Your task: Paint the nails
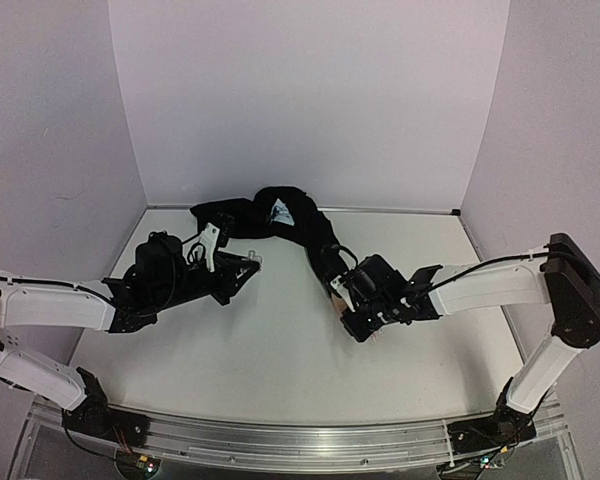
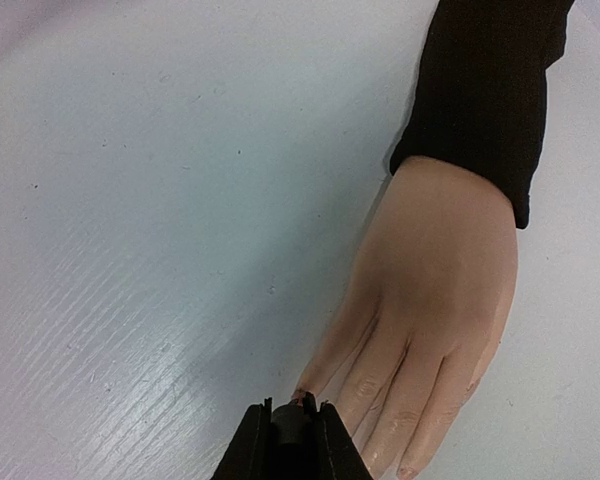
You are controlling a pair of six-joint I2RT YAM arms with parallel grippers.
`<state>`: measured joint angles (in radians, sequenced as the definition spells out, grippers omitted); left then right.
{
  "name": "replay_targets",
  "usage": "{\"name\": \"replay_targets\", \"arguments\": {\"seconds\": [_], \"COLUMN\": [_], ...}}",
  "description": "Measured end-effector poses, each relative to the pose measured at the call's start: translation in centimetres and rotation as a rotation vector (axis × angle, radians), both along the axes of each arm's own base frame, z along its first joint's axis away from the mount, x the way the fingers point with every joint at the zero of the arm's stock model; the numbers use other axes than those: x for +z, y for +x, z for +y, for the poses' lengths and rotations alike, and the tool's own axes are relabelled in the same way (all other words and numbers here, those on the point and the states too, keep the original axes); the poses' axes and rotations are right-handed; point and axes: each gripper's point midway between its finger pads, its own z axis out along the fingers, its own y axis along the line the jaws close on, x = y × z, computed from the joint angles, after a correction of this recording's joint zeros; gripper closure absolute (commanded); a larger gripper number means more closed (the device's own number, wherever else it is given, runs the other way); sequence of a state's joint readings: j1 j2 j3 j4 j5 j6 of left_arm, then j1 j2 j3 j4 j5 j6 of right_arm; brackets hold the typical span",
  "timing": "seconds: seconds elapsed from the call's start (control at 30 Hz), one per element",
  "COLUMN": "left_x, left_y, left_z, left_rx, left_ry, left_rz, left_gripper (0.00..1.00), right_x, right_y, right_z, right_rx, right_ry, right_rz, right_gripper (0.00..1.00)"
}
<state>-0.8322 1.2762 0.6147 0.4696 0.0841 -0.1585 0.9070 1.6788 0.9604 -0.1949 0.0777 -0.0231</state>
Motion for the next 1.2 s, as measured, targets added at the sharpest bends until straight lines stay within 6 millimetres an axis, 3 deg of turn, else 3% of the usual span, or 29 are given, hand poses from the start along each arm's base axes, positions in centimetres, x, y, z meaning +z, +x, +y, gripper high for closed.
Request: {"name": "replay_targets", "arguments": {"seconds": [1.2], "left_x": [0.42], "left_y": [-0.08], "left_z": [0.1], "left_rx": [0.0], "left_ry": [-0.008], "left_rz": [-0.007], "left_gripper": [1.0], "right_x": [-0.7], "right_y": [0.19], "right_z": [-0.36], "right_rx": [-0.013], "right_ry": [-0.027], "right_rz": [-0.002], "right_gripper": [1.0]}}
